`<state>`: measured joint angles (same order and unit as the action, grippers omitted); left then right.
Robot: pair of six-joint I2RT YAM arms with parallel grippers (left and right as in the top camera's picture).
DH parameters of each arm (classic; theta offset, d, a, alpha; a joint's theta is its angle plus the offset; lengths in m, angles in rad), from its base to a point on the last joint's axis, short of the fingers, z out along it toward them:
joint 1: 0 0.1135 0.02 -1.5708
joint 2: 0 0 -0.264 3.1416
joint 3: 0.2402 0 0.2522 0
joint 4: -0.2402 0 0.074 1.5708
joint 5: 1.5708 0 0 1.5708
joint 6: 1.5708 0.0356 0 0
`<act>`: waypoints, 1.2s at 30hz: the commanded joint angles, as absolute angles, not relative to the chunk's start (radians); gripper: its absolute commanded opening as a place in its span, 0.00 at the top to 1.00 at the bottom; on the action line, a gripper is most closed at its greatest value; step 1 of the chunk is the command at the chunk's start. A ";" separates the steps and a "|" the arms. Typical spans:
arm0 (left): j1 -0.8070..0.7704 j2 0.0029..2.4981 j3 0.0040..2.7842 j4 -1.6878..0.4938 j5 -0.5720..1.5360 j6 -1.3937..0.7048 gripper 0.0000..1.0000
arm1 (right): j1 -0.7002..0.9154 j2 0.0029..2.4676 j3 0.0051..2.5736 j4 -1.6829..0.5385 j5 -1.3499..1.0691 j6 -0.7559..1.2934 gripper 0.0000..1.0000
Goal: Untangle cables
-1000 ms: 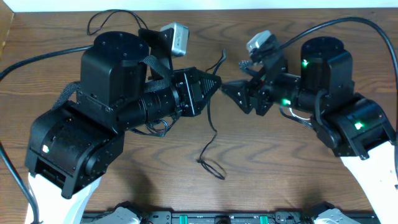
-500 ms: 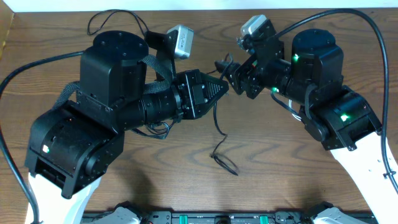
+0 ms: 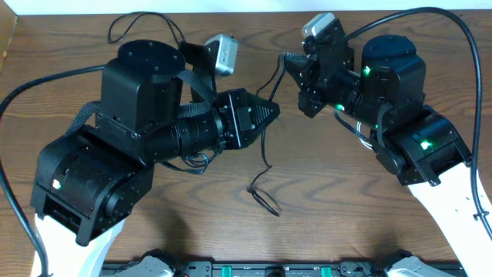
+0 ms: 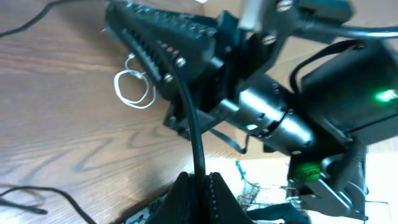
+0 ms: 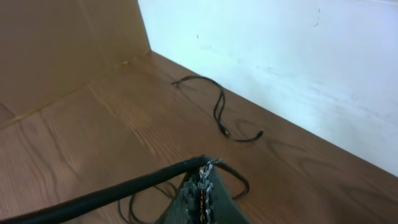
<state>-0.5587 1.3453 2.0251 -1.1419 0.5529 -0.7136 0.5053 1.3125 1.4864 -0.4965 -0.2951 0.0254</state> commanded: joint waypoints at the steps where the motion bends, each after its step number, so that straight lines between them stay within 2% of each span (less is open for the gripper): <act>1: -0.561 1.333 2.033 -1.147 0.530 -0.708 0.92 | 0.505 1.315 1.489 -0.482 -0.281 0.073 0.79; 2: -0.561 1.333 2.033 -1.147 0.530 -0.707 0.93 | 0.500 1.315 1.489 -0.482 -0.262 0.102 0.55; 3: -0.561 1.333 2.033 -1.147 0.530 -0.690 0.92 | 0.491 1.315 1.489 -0.490 -0.211 0.192 0.47; 7: -0.562 1.335 2.033 -1.144 0.530 -0.620 0.92 | 0.456 1.315 1.489 -0.587 -0.142 0.535 0.34; 8: -0.562 1.335 2.033 -1.142 0.530 -0.593 0.92 | 0.450 1.317 1.489 -0.627 -0.146 0.650 0.13; 12: -0.562 1.336 2.033 -1.140 0.530 -0.482 0.92 | 0.441 1.320 1.489 -0.682 -0.144 0.810 0.01; 23: -0.562 1.341 2.033 -1.143 0.531 -0.361 0.93 | 0.342 1.322 1.489 -0.687 -0.331 1.143 0.01; 28: -0.562 1.341 2.033 -1.136 0.543 -0.352 0.92 | 0.355 1.345 1.489 -0.628 -0.429 1.201 0.01; 29: -0.562 1.341 2.033 -1.132 0.543 -0.351 0.92 | 0.367 1.358 1.489 -0.609 -0.445 1.215 0.13; 30: -0.562 1.341 2.033 -1.128 0.543 -0.352 0.92 | 0.379 1.367 1.489 -0.598 -0.454 1.241 0.18; 36: -0.562 1.341 2.033 -1.121 0.542 -0.351 0.92 | 0.395 1.414 1.489 -0.587 -0.474 1.357 0.25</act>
<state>-0.5587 1.3453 2.0251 -1.1248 0.5404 -0.3683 0.3923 1.4097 1.4857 -0.5915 -0.4416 1.2961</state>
